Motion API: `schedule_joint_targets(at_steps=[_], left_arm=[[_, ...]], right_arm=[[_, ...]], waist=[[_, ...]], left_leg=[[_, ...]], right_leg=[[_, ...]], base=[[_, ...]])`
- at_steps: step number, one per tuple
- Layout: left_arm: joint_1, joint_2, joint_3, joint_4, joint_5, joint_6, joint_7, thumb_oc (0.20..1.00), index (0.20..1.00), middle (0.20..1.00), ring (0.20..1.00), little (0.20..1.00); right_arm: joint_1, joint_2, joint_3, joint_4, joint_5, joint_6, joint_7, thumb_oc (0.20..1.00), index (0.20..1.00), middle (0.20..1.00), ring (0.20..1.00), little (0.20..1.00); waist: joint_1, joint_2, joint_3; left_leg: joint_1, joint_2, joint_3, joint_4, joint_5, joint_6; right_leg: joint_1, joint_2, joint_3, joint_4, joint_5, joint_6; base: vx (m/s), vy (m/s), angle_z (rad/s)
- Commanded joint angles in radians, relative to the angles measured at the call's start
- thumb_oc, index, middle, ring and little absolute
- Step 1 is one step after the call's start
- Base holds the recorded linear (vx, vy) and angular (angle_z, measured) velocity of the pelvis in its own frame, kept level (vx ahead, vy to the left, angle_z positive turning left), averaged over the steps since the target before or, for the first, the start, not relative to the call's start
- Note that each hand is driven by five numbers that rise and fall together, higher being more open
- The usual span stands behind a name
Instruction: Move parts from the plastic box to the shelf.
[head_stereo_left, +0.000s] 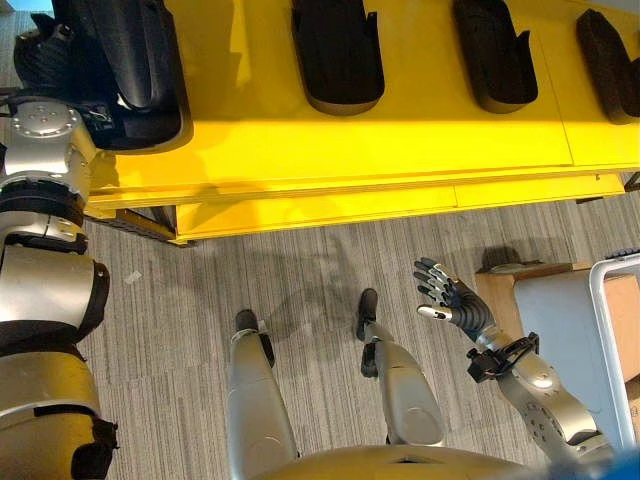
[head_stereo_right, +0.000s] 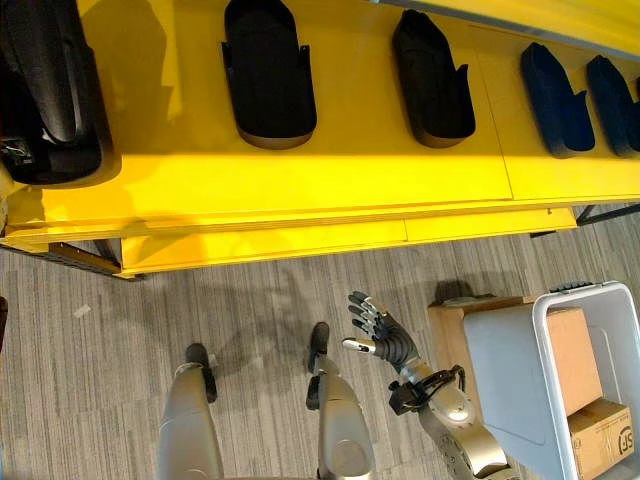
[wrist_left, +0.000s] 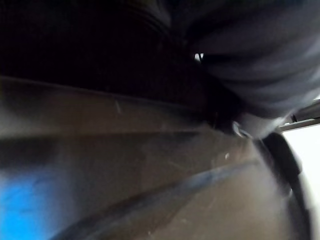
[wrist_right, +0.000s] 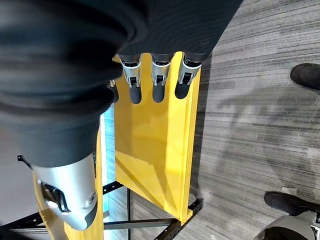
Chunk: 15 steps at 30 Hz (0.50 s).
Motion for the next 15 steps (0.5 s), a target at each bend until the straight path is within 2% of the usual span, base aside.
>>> schedule_joint_targets(at_steps=[1, 15], left_arm=[[-0.114, 0.058, -0.009, 0.030, -0.038, -0.070, -0.001, 1.000, 1.000, 1.000, 1.000, 1.000], [-0.096, 0.068, 0.018, 0.018, -0.062, -0.074, -0.003, 1.000, 1.000, 1.000, 1.000, 1.000]], right_arm=[[0.042, -0.044, -0.068, -0.043, 0.027, -0.027, 0.010, 1.000, 1.000, 1.000, 1.000, 1.000], [0.049, -0.052, -0.079, -0.051, 0.026, -0.029, 0.013, 1.000, 1.000, 1.000, 1.000, 1.000]], waist=[[0.020, 0.010, -0.066], [0.022, 0.013, -0.056]], left_leg=[[-0.012, 0.025, -0.013, 0.047, -0.028, -0.025], [-0.003, 0.023, -0.011, 0.050, -0.031, -0.017]], right_leg=[[0.108, -0.083, 0.022, 0.019, -0.041, 0.109], [0.092, -0.083, 0.031, 0.042, -0.046, 0.111]], base=[[0.00, 0.000, 0.00], [0.00, 0.001, -0.02]])
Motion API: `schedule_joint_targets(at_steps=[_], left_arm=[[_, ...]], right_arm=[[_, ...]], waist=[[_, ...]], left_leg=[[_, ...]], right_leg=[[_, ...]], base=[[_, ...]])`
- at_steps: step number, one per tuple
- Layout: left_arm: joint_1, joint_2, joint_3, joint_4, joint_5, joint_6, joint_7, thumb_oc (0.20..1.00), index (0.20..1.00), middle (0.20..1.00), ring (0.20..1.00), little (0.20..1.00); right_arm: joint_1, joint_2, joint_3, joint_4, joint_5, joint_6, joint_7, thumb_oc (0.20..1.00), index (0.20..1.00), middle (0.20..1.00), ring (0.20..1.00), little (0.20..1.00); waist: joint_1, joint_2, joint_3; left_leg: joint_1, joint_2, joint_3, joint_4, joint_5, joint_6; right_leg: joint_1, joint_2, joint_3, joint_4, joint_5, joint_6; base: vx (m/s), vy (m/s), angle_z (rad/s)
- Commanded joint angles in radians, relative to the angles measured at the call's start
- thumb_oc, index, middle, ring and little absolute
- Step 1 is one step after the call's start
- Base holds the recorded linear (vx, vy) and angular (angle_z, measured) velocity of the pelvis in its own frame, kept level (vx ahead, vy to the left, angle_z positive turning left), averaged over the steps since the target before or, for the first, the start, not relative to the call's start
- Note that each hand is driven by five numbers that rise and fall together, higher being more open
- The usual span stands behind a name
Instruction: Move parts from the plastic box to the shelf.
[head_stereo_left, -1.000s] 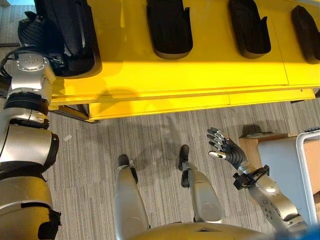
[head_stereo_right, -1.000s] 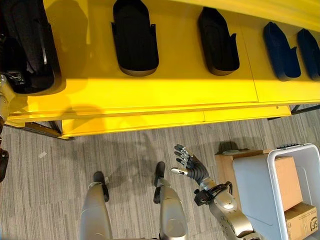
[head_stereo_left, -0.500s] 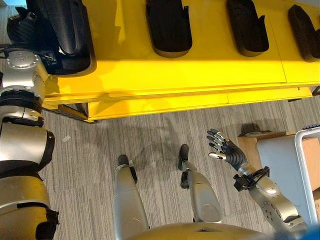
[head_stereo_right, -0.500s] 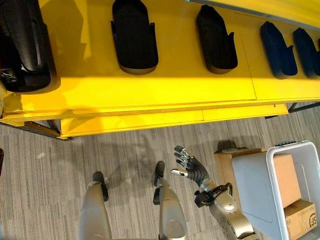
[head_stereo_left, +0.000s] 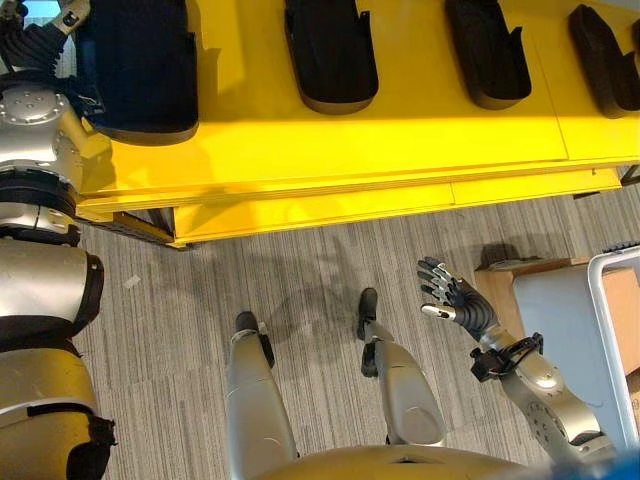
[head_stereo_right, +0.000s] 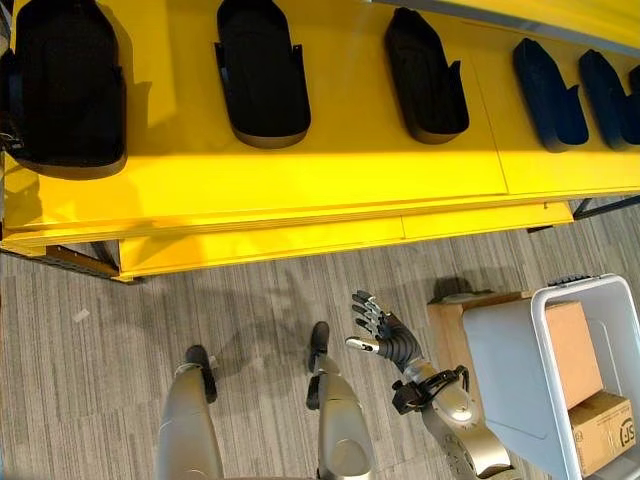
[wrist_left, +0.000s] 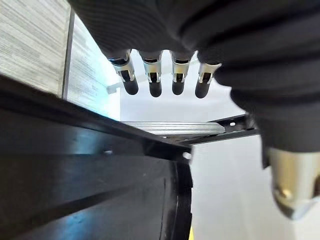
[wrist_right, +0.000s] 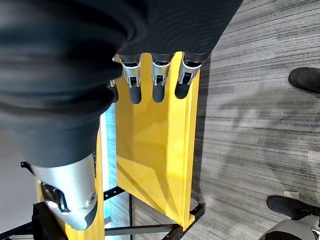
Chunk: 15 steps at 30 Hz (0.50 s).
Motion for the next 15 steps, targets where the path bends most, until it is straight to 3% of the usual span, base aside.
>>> schedule_joint_targets(at_steps=[1, 7, 10, 15], left_arm=[[-0.055, 0.065, 0.018, 0.014, -0.036, -0.071, -0.002, 1.000, 1.000, 1.000, 1.000, 1.000], [-0.048, 0.063, 0.021, -0.001, -0.030, -0.075, -0.003, 1.000, 1.000, 1.000, 1.000, 1.000], [-0.023, 0.061, 0.032, -0.029, -0.032, -0.085, -0.007, 1.000, 1.000, 1.000, 1.000, 1.000], [0.035, 0.067, 0.043, -0.116, -0.017, -0.102, -0.010, 1.000, 1.000, 1.000, 1.000, 1.000]], right_arm=[[0.029, -0.056, -0.059, -0.053, 0.024, -0.031, 0.009, 1.000, 1.000, 1.000, 1.000, 1.000], [0.020, -0.062, -0.059, -0.050, 0.025, -0.032, 0.012, 1.000, 1.000, 1.000, 1.000, 1.000], [0.013, -0.064, -0.060, -0.047, 0.028, -0.033, 0.013, 1.000, 1.000, 1.000, 1.000, 1.000], [0.002, -0.065, -0.061, -0.041, 0.018, -0.035, 0.009, 1.000, 1.000, 1.000, 1.000, 1.000]], waist=[[0.023, 0.014, -0.056], [0.028, 0.023, -0.055], [0.032, 0.025, -0.047], [0.045, 0.037, -0.039]], left_leg=[[-0.002, 0.020, -0.021, 0.034, -0.023, -0.022], [0.011, 0.018, -0.022, 0.023, -0.018, -0.024], [0.018, 0.007, -0.020, 0.005, 0.020, -0.020], [0.057, -0.006, -0.021, -0.027, 0.037, -0.023]], right_leg=[[0.095, -0.082, 0.019, 0.045, -0.053, 0.111], [0.098, -0.082, 0.014, 0.054, -0.059, 0.110], [0.100, -0.093, 0.009, 0.060, -0.046, 0.102], [0.124, -0.100, 0.004, 0.069, -0.057, 0.097]], base=[[0.00, 0.000, 0.00], [0.00, 0.000, 0.00], [-0.06, -0.006, 0.04], [-0.02, -0.002, 0.04]])
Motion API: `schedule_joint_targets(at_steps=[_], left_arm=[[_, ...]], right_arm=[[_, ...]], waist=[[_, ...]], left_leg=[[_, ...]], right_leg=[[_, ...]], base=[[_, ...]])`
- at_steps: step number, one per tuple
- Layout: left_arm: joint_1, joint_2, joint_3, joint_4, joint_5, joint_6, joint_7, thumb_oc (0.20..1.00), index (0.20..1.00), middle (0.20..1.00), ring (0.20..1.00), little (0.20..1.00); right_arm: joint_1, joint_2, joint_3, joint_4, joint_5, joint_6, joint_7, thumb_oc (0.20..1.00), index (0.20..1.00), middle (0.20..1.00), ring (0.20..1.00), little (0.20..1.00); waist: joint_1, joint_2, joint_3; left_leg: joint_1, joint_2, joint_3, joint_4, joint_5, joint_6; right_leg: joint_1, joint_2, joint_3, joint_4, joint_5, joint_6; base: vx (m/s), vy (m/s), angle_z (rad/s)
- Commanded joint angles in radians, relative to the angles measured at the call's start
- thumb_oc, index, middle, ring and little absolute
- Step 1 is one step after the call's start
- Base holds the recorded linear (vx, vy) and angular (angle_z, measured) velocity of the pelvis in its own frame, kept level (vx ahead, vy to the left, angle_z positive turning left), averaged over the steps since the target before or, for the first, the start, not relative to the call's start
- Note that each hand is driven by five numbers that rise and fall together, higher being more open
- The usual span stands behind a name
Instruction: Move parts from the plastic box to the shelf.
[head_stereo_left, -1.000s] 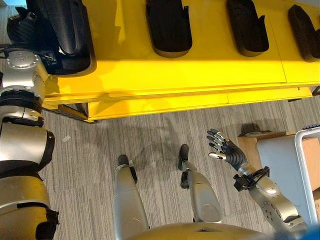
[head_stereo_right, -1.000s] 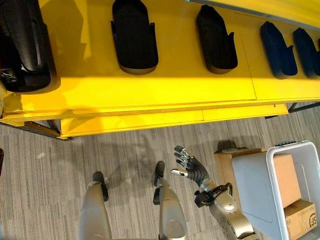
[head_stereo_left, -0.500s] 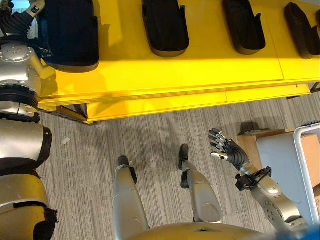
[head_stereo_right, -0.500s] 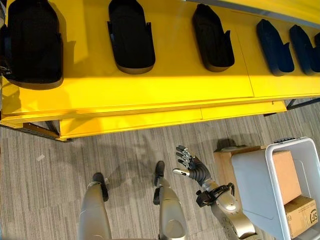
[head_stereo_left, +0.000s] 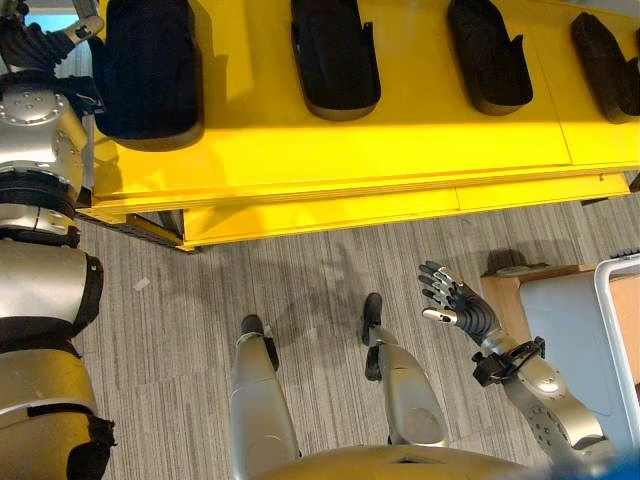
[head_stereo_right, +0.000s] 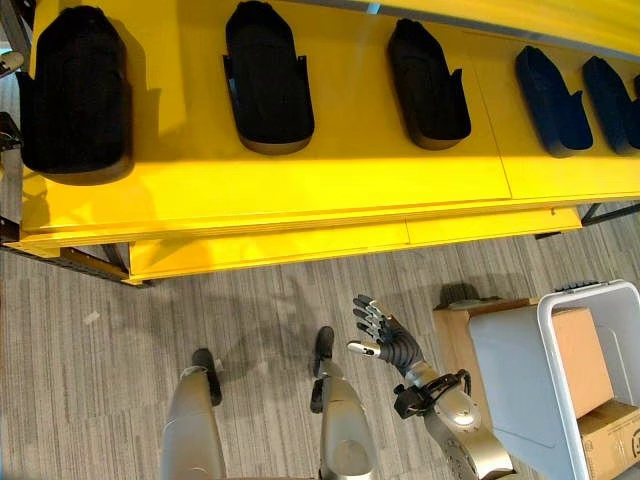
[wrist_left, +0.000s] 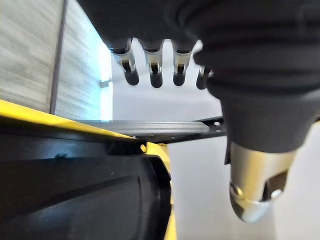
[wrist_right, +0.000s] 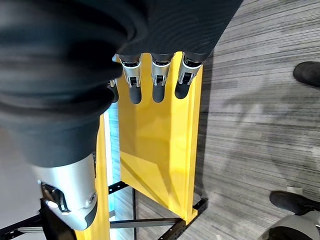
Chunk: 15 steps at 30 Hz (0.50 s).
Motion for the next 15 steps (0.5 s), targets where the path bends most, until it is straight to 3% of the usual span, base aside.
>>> schedule_joint_targets(at_steps=[1, 5, 6, 8, 12, 15], left_arm=[[0.036, 0.070, 0.036, -0.103, 0.025, -0.097, -0.003, 1.000, 1.000, 1.000, 1.000, 1.000], [0.174, 0.090, 0.067, -0.259, 0.178, -0.102, 0.010, 1.000, 1.000, 1.000, 1.000, 1.000], [0.303, 0.094, 0.136, -0.416, 0.240, -0.115, 0.025, 1.000, 1.000, 1.000, 1.000, 1.000], [0.451, 0.091, 0.223, -0.555, 0.339, -0.120, 0.039, 1.000, 1.000, 1.000, 1.000, 1.000], [0.658, 0.058, 0.356, -0.708, 0.438, -0.131, 0.040, 1.000, 1.000, 1.000, 1.000, 1.000], [0.824, 0.032, 0.448, -0.839, 0.609, -0.123, 0.043, 1.000, 1.000, 1.000, 1.000, 1.000]], right_arm=[[0.002, -0.059, -0.054, -0.042, 0.017, -0.037, 0.000, 1.000, 1.000, 1.000, 1.000, 1.000], [-0.003, -0.050, -0.064, -0.039, 0.008, -0.042, 0.001, 1.000, 1.000, 1.000, 1.000, 1.000], [0.000, -0.040, -0.082, -0.045, -0.002, -0.048, 0.003, 1.000, 1.000, 1.000, 1.000, 1.000], [0.005, -0.029, -0.105, -0.043, -0.016, -0.053, 0.001, 1.000, 1.000, 1.000, 1.000, 1.000], [0.007, -0.020, -0.133, -0.044, -0.036, -0.055, 0.002, 1.000, 1.000, 1.000, 1.000, 1.000], [0.012, -0.008, -0.153, -0.047, -0.050, -0.055, 0.005, 1.000, 1.000, 1.000, 1.000, 1.000]], waist=[[0.035, 0.018, -0.044], [0.050, 0.027, -0.028], [0.062, 0.031, -0.022], [0.071, 0.036, -0.014], [0.080, 0.048, -0.014], [0.091, 0.058, -0.022]], left_leg=[[0.013, 0.010, -0.019, 0.000, 0.027, -0.025], [0.061, 0.001, -0.016, -0.031, 0.045, -0.029], [0.087, -0.004, -0.014, -0.051, 0.053, -0.030], [0.110, -0.007, -0.014, -0.065, 0.061, -0.033], [0.151, -0.010, -0.011, -0.098, 0.072, -0.037], [0.190, -0.012, -0.009, -0.140, 0.088, -0.041]], right_leg=[[0.090, -0.085, 0.012, 0.063, -0.055, 0.088], [0.122, -0.099, 0.005, 0.073, -0.062, 0.084], [0.141, -0.104, 0.002, 0.073, -0.067, 0.082], [0.158, -0.110, -0.001, 0.079, -0.074, 0.080], [0.182, -0.114, -0.003, 0.081, -0.084, 0.077], [0.208, -0.116, -0.008, 0.079, -0.095, 0.075]], base=[[-0.01, -0.010, 0.06], [-0.02, -0.009, 0.06], [-0.01, -0.012, 0.08], [-0.01, -0.012, 0.10], [0.00, -0.004, 0.05], [0.03, -0.023, 0.11]])
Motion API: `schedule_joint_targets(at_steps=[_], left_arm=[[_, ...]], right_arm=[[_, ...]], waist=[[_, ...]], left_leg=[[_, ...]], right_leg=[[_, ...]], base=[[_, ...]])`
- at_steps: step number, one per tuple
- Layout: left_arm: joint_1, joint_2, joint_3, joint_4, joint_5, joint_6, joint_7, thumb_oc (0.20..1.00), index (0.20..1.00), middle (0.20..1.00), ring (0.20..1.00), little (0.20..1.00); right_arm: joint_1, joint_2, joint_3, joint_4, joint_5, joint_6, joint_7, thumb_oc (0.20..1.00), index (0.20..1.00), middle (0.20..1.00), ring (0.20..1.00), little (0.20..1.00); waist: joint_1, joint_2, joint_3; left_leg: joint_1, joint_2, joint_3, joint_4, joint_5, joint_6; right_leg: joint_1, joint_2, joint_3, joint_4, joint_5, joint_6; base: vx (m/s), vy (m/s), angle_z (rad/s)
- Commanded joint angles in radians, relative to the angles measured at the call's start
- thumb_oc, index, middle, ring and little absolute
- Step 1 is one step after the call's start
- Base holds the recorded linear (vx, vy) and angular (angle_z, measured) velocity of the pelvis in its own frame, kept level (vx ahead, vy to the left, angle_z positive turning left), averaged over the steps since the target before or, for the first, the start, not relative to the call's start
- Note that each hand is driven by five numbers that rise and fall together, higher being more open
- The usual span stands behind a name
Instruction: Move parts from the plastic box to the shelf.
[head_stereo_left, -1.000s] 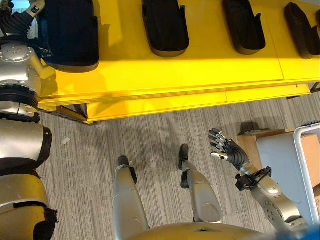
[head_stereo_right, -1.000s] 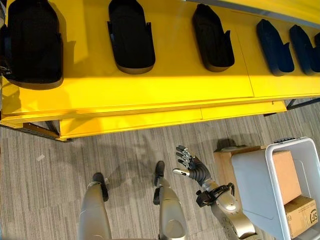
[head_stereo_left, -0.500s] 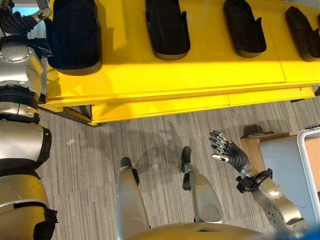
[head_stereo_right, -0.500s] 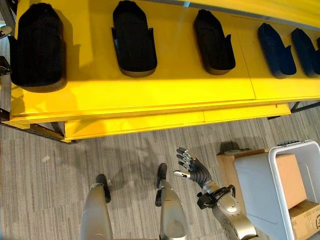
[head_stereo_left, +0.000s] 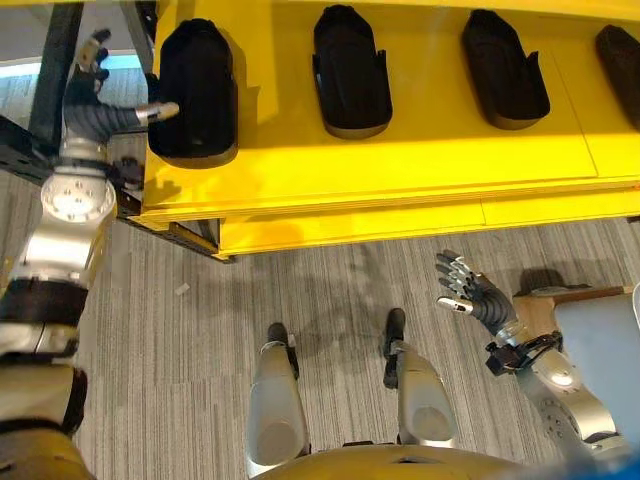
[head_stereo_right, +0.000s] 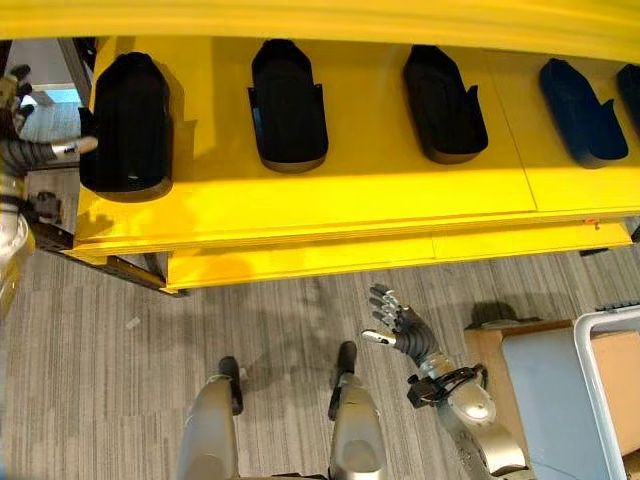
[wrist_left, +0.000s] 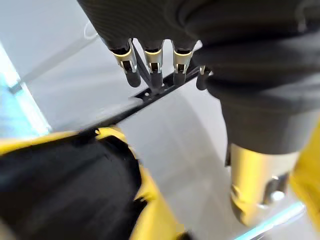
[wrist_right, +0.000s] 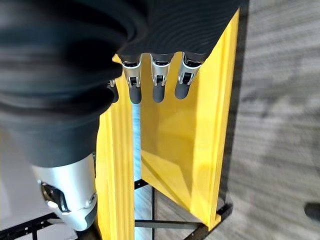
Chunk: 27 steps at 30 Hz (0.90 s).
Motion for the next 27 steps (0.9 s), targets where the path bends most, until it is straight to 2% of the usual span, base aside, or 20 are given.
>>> schedule_joint_targets(at_steps=[1, 3, 6, 10, 11, 21, 27], left_arm=[[0.148, -0.047, 0.124, -0.127, 0.236, -0.053, 0.010, 1.000, 1.000, 1.000, 1.000, 1.000], [0.198, -0.061, 0.146, -0.162, 0.260, -0.056, 0.002, 1.000, 1.000, 1.000, 1.000, 1.000], [0.306, -0.126, 0.159, -0.280, 0.373, -0.067, -0.024, 1.000, 1.000, 1.000, 1.000, 1.000], [0.394, -0.160, 0.166, -0.354, 0.439, -0.076, -0.056, 1.000, 1.000, 1.000, 1.000, 1.000], [0.446, -0.153, 0.168, -0.410, 0.494, -0.083, -0.084, 1.000, 1.000, 1.000, 1.000, 1.000], [0.573, -0.172, 0.150, -0.543, 0.608, -0.112, -0.131, 1.000, 1.000, 1.000, 1.000, 1.000], [0.599, -0.184, 0.116, -0.568, 0.605, -0.110, -0.177, 1.000, 1.000, 1.000, 1.000, 1.000]], right_arm=[[0.021, 0.002, -0.062, -0.049, -0.025, -0.046, 0.002, 1.000, 1.000, 1.000, 1.000, 1.000], [0.027, 0.002, -0.070, -0.056, -0.026, -0.046, 0.004, 1.000, 1.000, 1.000, 1.000, 1.000], [0.034, 0.016, -0.086, -0.056, -0.040, -0.046, 0.006, 1.000, 1.000, 1.000, 1.000, 1.000], [0.040, 0.019, -0.090, -0.056, -0.053, -0.043, 0.006, 1.000, 1.000, 1.000, 1.000, 1.000], [0.045, 0.021, -0.102, -0.064, -0.053, -0.046, 0.005, 1.000, 1.000, 1.000, 1.000, 1.000], [0.058, 0.019, -0.105, -0.083, -0.064, -0.050, -0.004, 1.000, 1.000, 1.000, 1.000, 1.000], [0.067, 0.021, -0.106, -0.093, -0.070, -0.048, -0.015, 1.000, 1.000, 1.000, 1.000, 1.000]], waist=[[0.042, 0.000, -0.089], [0.040, 0.001, -0.097], [0.051, 0.010, -0.119], [0.056, 0.017, -0.133], [0.060, 0.021, -0.137], [0.061, 0.029, -0.151], [0.055, 0.032, -0.155]], left_leg=[[0.033, 0.021, -0.009, -0.053, 0.067, -0.032], [0.043, 0.017, -0.009, -0.073, 0.079, -0.031], [0.088, 0.018, -0.009, -0.118, 0.094, -0.030], [0.121, 0.021, -0.006, -0.151, 0.101, -0.030], [0.138, 0.021, -0.006, -0.168, 0.103, -0.029], [0.181, 0.024, -0.006, -0.203, 0.106, -0.023], [0.183, 0.023, -0.004, -0.211, 0.108, -0.021]], right_leg=[[0.100, -0.083, 0.005, 0.039, -0.042, 0.072], [0.105, -0.086, 0.001, 0.034, -0.041, 0.072], [0.135, -0.083, -0.012, 0.027, -0.051, 0.069], [0.158, -0.082, -0.023, 0.018, -0.058, 0.069], [0.169, -0.080, -0.026, 0.015, -0.063, 0.069], [0.190, -0.079, -0.030, 0.033, -0.085, 0.070], [0.187, -0.076, -0.024, 0.035, -0.089, 0.071]], base=[[0.04, -0.026, 0.06], [0.04, -0.030, 0.06], [0.05, -0.031, 0.08], [0.05, -0.032, 0.05], [0.04, -0.035, 0.00], [0.02, -0.017, 0.02], [0.00, -0.001, 0.01]])
